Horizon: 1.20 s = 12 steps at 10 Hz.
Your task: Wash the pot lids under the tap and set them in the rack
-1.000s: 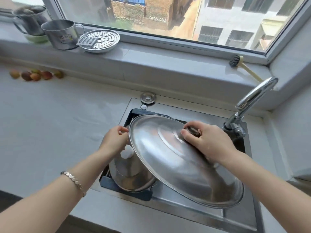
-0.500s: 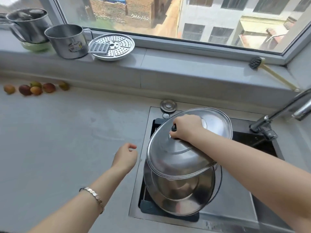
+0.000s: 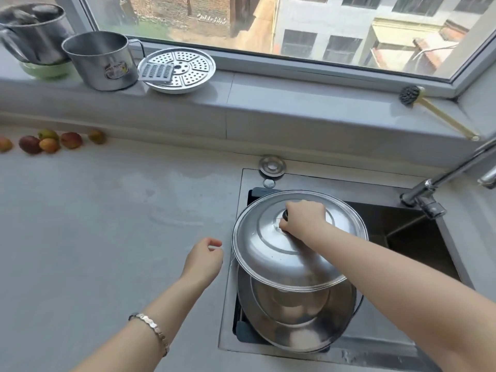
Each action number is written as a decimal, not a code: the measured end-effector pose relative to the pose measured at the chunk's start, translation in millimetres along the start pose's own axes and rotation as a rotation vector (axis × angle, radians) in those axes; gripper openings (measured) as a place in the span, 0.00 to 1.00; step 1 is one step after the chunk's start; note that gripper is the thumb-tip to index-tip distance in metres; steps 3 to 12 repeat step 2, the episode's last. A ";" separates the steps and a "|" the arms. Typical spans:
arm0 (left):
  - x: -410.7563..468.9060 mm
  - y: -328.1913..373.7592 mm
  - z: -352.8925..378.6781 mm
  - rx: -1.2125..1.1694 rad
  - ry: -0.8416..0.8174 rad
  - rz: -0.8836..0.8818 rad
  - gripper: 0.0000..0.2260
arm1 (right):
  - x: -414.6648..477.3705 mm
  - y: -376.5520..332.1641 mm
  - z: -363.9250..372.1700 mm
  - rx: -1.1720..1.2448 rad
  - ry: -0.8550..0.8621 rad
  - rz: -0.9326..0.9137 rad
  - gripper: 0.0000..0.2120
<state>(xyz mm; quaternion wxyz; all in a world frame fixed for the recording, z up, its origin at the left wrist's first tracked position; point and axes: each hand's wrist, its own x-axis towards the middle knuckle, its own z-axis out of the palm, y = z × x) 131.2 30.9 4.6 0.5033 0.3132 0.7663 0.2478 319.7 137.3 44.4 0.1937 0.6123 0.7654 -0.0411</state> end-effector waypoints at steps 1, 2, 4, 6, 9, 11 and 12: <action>1.8 -1.2 1.1 0.005 -0.019 -0.005 0.10 | 1.3 0.3 2.9 0.036 -0.042 0.059 0.18; 1.7 -2.0 2.8 0.041 -0.027 0.013 0.10 | 0.6 0.8 3.4 0.048 -0.048 0.108 0.21; 1.7 -2.0 2.8 0.041 -0.027 0.013 0.10 | 0.6 0.8 3.4 0.048 -0.048 0.108 0.21; 1.7 -2.0 2.8 0.041 -0.027 0.013 0.10 | 0.6 0.8 3.4 0.048 -0.048 0.108 0.21; 1.7 -2.0 2.8 0.041 -0.027 0.013 0.10 | 0.6 0.8 3.4 0.048 -0.048 0.108 0.21; 1.7 -2.0 2.8 0.041 -0.027 0.013 0.10 | 0.6 0.8 3.4 0.048 -0.048 0.108 0.21; 1.7 -2.0 2.8 0.041 -0.027 0.013 0.10 | 0.6 0.8 3.4 0.048 -0.048 0.108 0.21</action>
